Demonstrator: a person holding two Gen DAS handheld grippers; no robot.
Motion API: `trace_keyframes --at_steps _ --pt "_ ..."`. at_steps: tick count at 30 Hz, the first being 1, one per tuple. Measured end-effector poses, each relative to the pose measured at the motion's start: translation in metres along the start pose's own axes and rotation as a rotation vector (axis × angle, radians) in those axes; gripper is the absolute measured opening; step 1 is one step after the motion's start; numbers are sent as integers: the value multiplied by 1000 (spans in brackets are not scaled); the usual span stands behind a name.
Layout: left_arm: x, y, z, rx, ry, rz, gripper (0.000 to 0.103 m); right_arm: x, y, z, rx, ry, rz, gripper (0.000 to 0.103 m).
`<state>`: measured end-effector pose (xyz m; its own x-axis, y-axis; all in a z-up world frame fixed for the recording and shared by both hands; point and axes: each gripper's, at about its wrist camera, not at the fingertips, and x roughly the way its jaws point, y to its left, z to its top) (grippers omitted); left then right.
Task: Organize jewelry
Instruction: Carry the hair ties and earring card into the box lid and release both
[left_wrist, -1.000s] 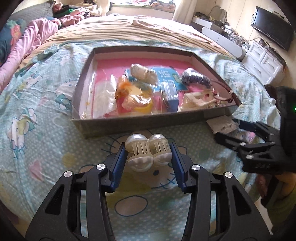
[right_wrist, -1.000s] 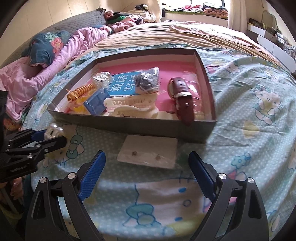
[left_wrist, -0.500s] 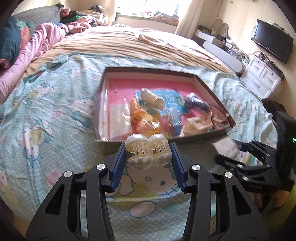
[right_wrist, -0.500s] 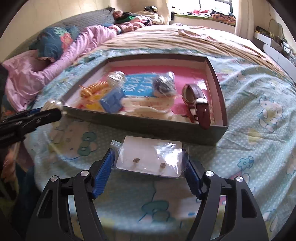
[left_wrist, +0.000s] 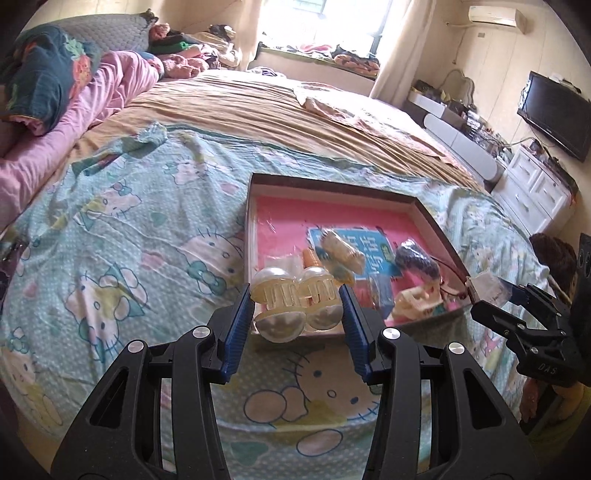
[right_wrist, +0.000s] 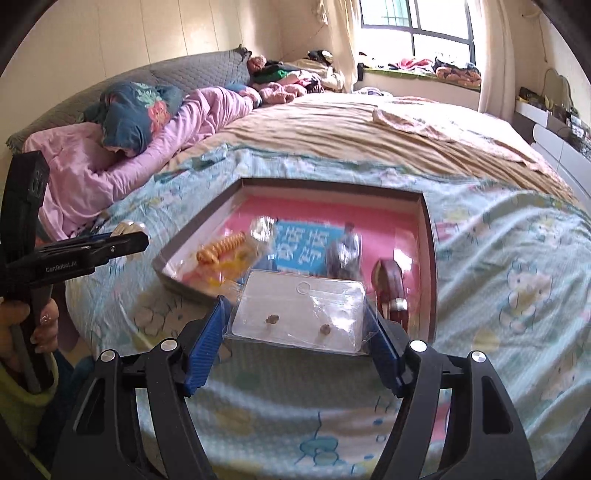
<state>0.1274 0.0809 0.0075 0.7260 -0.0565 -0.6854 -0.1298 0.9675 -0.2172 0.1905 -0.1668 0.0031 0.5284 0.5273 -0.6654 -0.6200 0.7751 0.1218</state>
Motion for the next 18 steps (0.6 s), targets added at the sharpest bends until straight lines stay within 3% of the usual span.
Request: trace_keyframes --at_steps 18 --pt "25 1 31 5 10 8 39 22 -1 36 -5 -46 -18 70"
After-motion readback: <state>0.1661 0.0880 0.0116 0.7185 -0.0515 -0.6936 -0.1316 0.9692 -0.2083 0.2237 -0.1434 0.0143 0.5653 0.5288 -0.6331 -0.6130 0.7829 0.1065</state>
